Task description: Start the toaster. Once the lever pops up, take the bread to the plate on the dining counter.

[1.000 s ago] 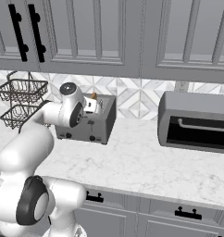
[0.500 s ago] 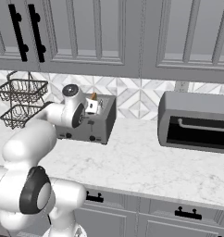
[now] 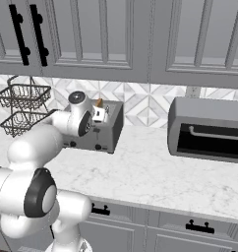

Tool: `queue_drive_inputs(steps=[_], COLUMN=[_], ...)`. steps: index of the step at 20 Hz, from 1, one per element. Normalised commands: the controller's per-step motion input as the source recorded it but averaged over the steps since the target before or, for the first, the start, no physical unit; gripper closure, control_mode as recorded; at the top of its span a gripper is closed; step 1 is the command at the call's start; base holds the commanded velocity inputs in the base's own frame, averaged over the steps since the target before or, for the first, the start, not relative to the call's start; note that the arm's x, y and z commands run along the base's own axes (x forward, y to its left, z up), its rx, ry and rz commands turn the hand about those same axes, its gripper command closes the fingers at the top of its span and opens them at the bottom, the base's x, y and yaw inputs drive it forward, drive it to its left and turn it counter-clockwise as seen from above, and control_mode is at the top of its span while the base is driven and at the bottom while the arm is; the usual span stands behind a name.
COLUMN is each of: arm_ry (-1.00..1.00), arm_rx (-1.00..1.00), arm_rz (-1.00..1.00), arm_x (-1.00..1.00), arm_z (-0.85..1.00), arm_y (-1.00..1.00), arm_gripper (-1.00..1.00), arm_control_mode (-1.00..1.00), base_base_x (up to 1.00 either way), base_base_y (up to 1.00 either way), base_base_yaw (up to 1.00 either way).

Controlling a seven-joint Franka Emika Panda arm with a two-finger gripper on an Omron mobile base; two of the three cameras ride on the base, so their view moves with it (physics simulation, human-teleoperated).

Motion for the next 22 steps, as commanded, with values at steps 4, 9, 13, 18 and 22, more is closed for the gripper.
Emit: queue_drive_inputs(steps=[4, 9, 13, 18, 22], arm_ry=[0.0, 0.0, 0.0, 0.0, 0.0], arm_rx=[0.0, 0.0, 0.0, 0.0, 0.0], arm_rz=[0.0, 0.0, 0.0, 0.0, 0.0], arm_x=[0.0, 0.05, 0.09, 0.13, 0.21], arm_z=[-0.16, -0.13, -0.1, -0.03, 0.0], arm_y=[0.0, 0.0, 0.0, 0.0, 0.0], arm_gripper=[1.0, 1.0, 1.0, 1.0, 1.0], arm_control_mode=[-1.0, -1.0, -1.0, -1.0, -1.0], base_base_x=[0.0, 0.0, 0.0, 0.0, 0.0], base_base_y=[0.0, 0.0, 0.0, 0.0, 0.0], base_base_yaw=[0.0, 0.0, 0.0, 0.0, 0.0])
